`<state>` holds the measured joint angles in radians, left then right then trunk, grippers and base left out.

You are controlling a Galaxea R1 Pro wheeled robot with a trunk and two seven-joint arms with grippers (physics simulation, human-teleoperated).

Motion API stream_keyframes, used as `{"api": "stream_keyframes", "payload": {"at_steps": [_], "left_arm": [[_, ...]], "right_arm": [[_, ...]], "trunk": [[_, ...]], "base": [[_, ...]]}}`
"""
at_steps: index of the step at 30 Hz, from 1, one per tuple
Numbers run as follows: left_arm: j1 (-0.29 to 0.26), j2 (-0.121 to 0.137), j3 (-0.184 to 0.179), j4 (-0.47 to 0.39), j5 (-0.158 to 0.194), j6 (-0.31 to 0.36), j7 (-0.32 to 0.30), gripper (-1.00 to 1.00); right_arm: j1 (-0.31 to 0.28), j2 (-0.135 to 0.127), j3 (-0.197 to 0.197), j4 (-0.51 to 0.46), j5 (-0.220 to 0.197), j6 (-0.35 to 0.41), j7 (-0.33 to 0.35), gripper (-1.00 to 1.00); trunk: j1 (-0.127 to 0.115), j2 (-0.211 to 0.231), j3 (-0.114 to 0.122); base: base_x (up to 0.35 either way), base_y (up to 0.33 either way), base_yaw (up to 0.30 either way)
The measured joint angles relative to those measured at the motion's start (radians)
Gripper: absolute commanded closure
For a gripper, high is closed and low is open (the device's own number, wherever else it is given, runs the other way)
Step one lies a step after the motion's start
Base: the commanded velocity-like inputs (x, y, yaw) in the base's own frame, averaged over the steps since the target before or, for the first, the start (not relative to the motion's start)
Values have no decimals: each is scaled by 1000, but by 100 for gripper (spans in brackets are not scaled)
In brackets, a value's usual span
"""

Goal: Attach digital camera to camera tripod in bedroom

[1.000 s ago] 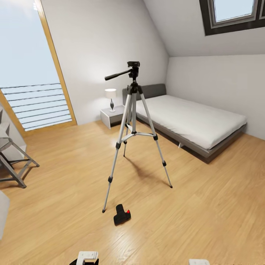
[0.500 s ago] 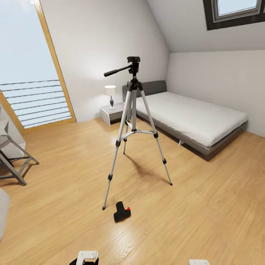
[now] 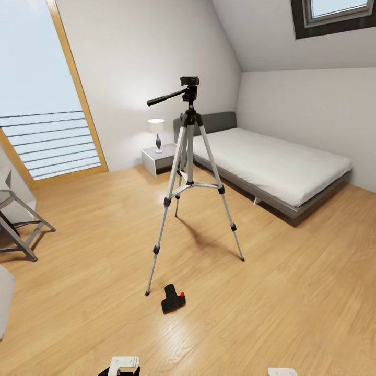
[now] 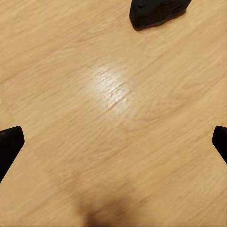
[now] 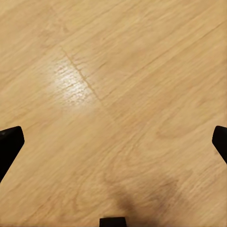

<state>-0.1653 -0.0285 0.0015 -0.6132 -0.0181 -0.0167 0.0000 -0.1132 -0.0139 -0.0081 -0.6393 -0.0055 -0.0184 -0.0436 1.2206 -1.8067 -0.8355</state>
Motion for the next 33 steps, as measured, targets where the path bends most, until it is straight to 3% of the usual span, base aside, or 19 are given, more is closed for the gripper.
{"api": "stream_keyframes", "payload": {"at_steps": [6,9,10,11,24,33], "left_arm": [[0,7,1,-2,-1,-3,0,-100],[-1,29,1,-5,-1,-4,-5,-100],[-21,69,0,-26,-1,-1,-33,-100],[-25,74,0,-27,-1,-1,-42,-100],[-60,80,-4,-64,-1,0,-161,-100],[-70,80,-6,-130,-8,28,-292,-100]], "right_arm": [[0,-2,0,1,0,-2,1,-100],[0,-2,0,2,0,-2,1,-100],[0,-3,0,4,0,-4,3,-100],[0,-3,0,4,0,-4,3,-100],[0,-4,0,4,1,-5,3,-100],[0,-5,0,4,6,-6,3,-100]], "trunk": [[0,0,0],[0,0,-2],[0,0,-3],[0,0,-5],[0,0,-23],[0,0,-37]], "base": [[0,0,0],[0,0,23],[0,0,68],[0,0,69],[0,0,74],[0,0,75]]}}
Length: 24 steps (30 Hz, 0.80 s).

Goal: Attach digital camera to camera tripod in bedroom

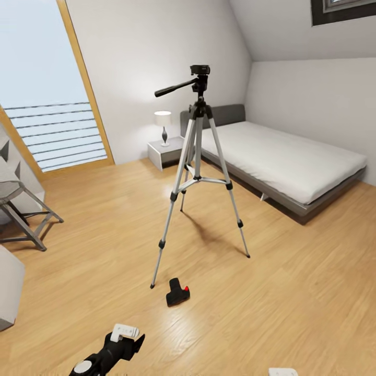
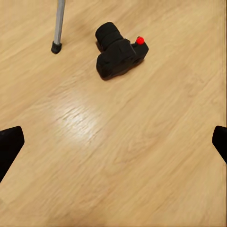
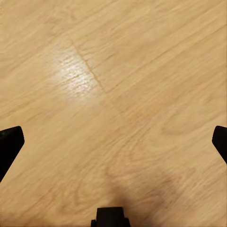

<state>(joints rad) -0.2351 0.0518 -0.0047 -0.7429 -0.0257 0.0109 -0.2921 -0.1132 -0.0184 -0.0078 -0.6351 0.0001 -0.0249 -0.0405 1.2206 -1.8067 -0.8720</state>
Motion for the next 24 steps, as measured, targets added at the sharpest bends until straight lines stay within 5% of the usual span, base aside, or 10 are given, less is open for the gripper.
{"api": "stream_keyframes", "payload": {"at_steps": [9,24], "left_arm": [[-7,-8,4,-54,-83,60,-89,-100],[-7,-7,-18,-86,-119,52,6,-100]], "right_arm": [[0,2,2,3,2,0,0,-100],[0,1,5,3,3,-1,2,-100]], "trunk": [[0,0,-13],[0,0,-33]], "base": [[0,0,75],[0,0,73]]}}
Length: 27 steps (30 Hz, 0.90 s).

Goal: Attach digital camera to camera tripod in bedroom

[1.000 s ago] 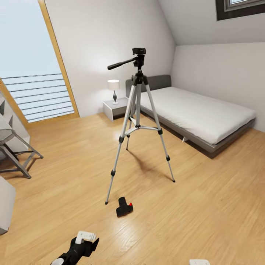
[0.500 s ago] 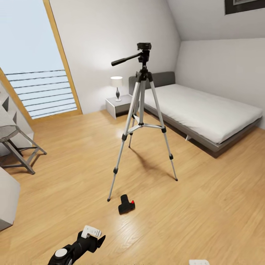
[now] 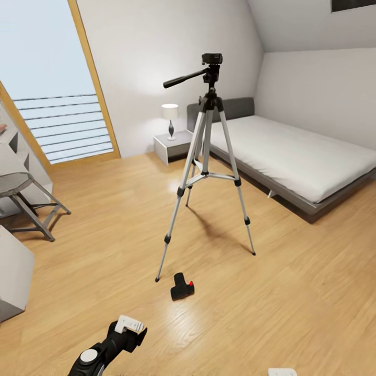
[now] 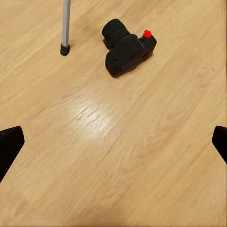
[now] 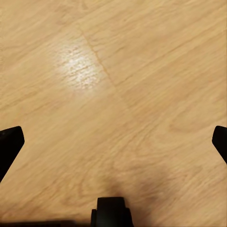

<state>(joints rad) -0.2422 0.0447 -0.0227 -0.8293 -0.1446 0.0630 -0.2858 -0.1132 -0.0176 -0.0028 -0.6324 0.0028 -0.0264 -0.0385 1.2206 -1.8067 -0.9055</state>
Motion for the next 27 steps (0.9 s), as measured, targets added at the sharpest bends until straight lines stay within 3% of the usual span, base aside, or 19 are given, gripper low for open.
{"api": "stream_keyframes", "payload": {"at_steps": [5,17,24,27], "left_arm": [[-1,4,-10,-18,-9,-13,-23,-100],[-72,-7,-15,-26,-9,-18,-171,-100],[-118,-26,-16,-26,-12,-22,-311,-100],[-131,-28,-17,-25,-13,-19,-318,-100]], "right_arm": [[0,-1,0,-1,0,0,1,-100],[0,0,-2,-3,0,-1,0,-100],[0,-1,-5,-34,0,-4,-2,-100],[0,0,-5,-48,0,-3,-2,-100]], "trunk": [[0,0,-6],[0,0,-19],[0,0,-29],[0,0,-34]], "base": [[0,0,68],[0,0,16],[0,0,0],[0,0,0]]}}
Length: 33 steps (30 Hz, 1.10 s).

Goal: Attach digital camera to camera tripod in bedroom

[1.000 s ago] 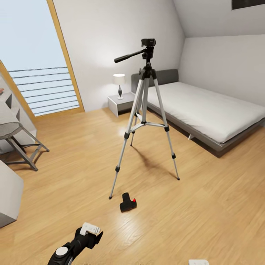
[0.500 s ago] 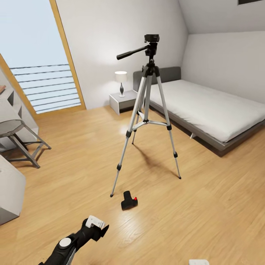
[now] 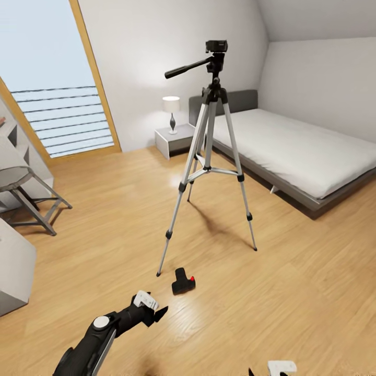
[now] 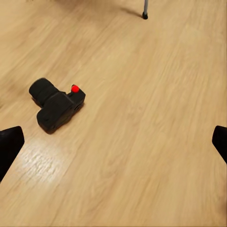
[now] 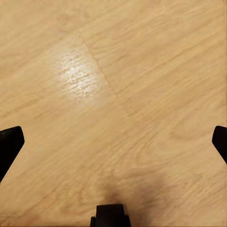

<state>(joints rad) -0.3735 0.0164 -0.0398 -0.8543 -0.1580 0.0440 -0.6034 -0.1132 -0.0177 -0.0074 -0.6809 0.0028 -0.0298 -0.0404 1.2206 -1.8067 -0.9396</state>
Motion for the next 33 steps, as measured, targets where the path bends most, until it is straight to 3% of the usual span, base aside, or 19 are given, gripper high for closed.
{"api": "stream_keyframes", "payload": {"at_steps": [17,24,33], "left_arm": [[-37,-7,-72,16,-12,-11,-13,-100],[-38,-6,-76,28,-10,-54,-62,-100],[-39,-4,-75,22,-7,-65,-82,-100]], "right_arm": [[0,-1,2,-13,0,0,3,-100],[0,0,4,-12,1,0,3,-100],[0,-1,4,-7,1,0,4,-100]], "trunk": [[0,0,-24],[0,0,-35],[0,0,-47]], "base": [[0,0,0],[0,0,0],[0,0,0]]}}
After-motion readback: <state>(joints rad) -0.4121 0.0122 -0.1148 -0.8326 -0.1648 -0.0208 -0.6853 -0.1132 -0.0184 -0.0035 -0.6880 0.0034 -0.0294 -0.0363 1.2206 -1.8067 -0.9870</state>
